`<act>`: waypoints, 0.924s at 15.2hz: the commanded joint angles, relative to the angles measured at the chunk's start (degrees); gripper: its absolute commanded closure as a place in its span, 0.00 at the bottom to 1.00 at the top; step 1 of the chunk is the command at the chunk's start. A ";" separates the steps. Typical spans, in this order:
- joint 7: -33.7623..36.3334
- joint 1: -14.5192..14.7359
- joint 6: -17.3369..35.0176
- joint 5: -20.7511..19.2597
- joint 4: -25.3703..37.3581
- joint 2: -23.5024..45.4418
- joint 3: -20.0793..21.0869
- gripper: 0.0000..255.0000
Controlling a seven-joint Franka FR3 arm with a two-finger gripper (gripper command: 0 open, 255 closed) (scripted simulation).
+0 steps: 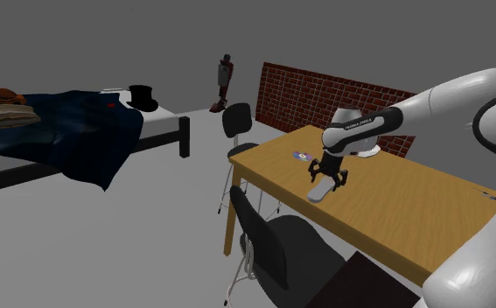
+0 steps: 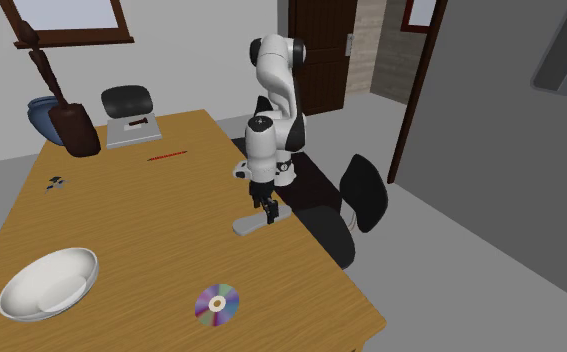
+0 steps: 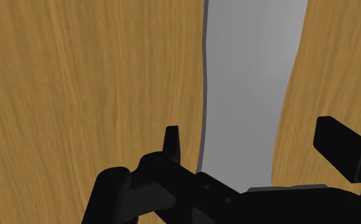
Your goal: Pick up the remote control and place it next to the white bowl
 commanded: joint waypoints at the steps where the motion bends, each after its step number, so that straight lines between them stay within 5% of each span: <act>1: -0.03 -0.03 1.49 0.08 -0.61 0.85 -0.03 0.00; 10: -0.05 -0.03 1.92 0.10 -0.79 1.11 -0.03 0.00; 11: -0.05 -0.03 1.92 0.10 -0.79 1.11 -0.03 1.00; 14: -0.05 -0.03 1.92 0.10 -0.79 1.10 -0.03 1.00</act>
